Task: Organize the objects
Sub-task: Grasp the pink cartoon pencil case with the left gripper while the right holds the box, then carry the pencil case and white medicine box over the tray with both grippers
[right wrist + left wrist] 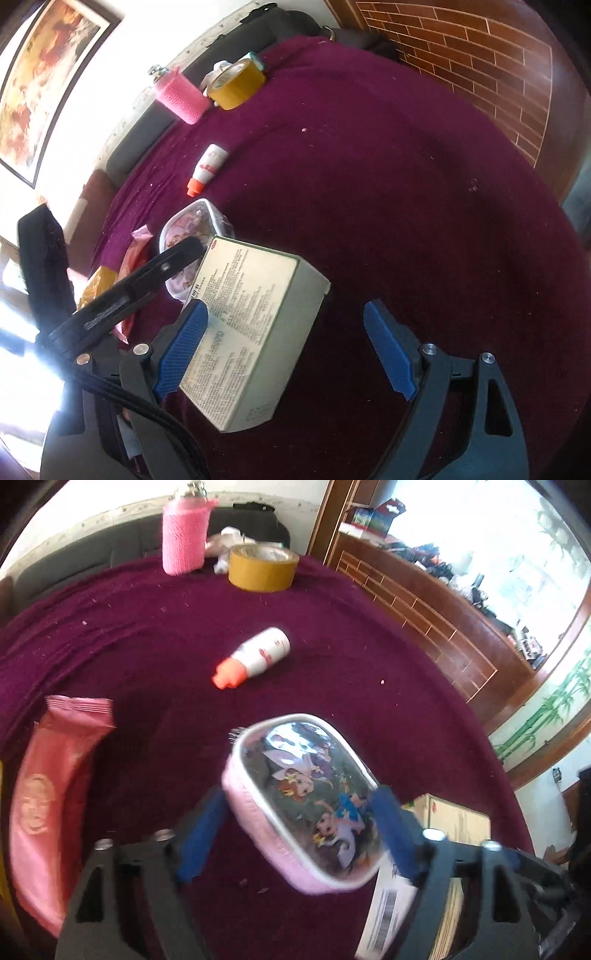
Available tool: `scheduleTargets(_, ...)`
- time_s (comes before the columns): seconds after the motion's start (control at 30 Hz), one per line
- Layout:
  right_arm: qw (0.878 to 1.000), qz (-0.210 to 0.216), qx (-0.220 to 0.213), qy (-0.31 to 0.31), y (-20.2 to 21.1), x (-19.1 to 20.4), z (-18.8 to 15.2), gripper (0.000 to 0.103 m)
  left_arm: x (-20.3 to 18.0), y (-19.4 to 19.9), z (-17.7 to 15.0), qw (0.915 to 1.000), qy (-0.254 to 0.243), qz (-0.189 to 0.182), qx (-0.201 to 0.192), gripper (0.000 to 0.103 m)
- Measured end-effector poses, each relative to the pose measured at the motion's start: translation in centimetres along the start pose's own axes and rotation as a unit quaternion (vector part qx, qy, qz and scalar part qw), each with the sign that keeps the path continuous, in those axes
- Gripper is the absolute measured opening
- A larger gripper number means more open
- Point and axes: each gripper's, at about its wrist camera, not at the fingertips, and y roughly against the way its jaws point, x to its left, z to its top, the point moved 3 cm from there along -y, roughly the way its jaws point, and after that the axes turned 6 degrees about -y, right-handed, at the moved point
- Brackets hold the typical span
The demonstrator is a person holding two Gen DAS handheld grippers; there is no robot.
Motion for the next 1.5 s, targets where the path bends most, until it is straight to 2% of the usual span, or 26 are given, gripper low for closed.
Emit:
scheduleTargets(0.03, 1.0, -0.001, -0.002, 0.002, 0.0, 0.0, 0.0, 0.087, -0.3, -0.1, 0.0, 0.9999, -0.001, 0.009, -0.008, 0.087)
scheduleTargets(0.07, 1.0, 0.0, -0.003, 0.002, 0.0, 0.1, 0.0, 0.087, -0.7, -0.3, 0.1, 0.9999, -0.006, 0.012, -0.009, 0.08)
scheduleTargets(0.1, 1.0, 0.004, -0.004, 0.0, 0.0, -0.1, 0.1, 0.087, -1.3, -0.4, 0.1, 0.9998, -0.018, -0.005, -0.007, 0.068)
scheduleTargets(0.13, 1.0, 0.006, -0.005, -0.001, 0.0, -0.1, 0.1, 0.087, -1.9, -0.2, 0.0, 0.9992, -0.025, -0.032, -0.005, 0.04)
scheduleTargets(0.17, 1.0, 0.009, -0.005, -0.003, 0.0, -0.1, 0.2, 0.087, -2.2, 0.0, -0.1, 0.9986, -0.023, -0.047, 0.003, 0.028)
scheduleTargets(0.27, 1.0, 0.005, -0.008, 0.004, -0.1, 0.1, 0.2, 0.087, -2.7, 2.6, -0.6, 0.9977, -0.046, -0.041, -0.027, 0.026)
scheduleTargets(0.33, 1.0, -0.008, -0.011, 0.017, -0.2, 0.5, 0.0, 0.087, -2.0, 4.9, -1.1, 0.9971, -0.037, -0.044, -0.049, 0.026)
scheduleTargets(0.5, 1.0, -0.012, -0.012, 0.024, -0.2, 0.8, -0.4, 0.088, 1.5, 12.0, -4.1, 0.9938, -0.011, -0.028, -0.108, 0.026)
scheduleTargets(0.63, 1.0, 0.019, 0.0, 0.007, 0.1, 1.2, -0.9, 0.088, 5.5, 16.7, -7.6, 0.9896, 0.03, -0.016, -0.14, 0.027)
scheduleTargets(0.7, 1.0, 0.021, 0.006, 0.006, 0.1, 1.7, -1.2, 0.088, 7.5, 18.0, -8.9, 0.9866, 0.057, -0.019, -0.151, 0.027)
scheduleTargets(0.8, 1.0, 0.003, 0.017, 0.012, -0.5, 2.7, -1.9, 0.088, 10.1, 18.6, -10.9, 0.984, 0.087, -0.02, -0.154, 0.027)
scheduleTargets(0.97, 0.998, -0.046, 0.029, 0.032, -2.1, 5.1, -2.7, 0.088, 12.2, 19.0, -12.7, 0.9824, 0.099, 0.003, -0.158, 0.027)
scheduleTargets(1.13, 0.997, -0.068, 0.043, 0.014, -3.7, 7.2, -2.1, 0.088, 13.7, 19.6, -14.1, 0.9796, 0.11, 0.008, -0.168, 0.027)
scheduleTargets(1.27, 0.994, -0.069, 0.083, 0.013, -5.3, 9.5, -0.5, 0.088, 14.6, 20.5, -14.7, 0.9761, 0.108, 0.015, -0.188, 0.027)
scheduleTargets(1.4, 0.992, -0.08, 0.095, 0.008, -4.4, 10.2, 0.4, 0.088, 15.5, 21.9, -15.4, 0.972, 0.102, 0.021, -0.21, 0.027)
scheduleTargets(1.5, 0.992, -0.092, 0.075, -0.032, -2.2, 8.9, -0.5, 0.088, 16.5, 22.5, -16.0, 0.9692, 0.104, 0.02, -0.222, 0.027)
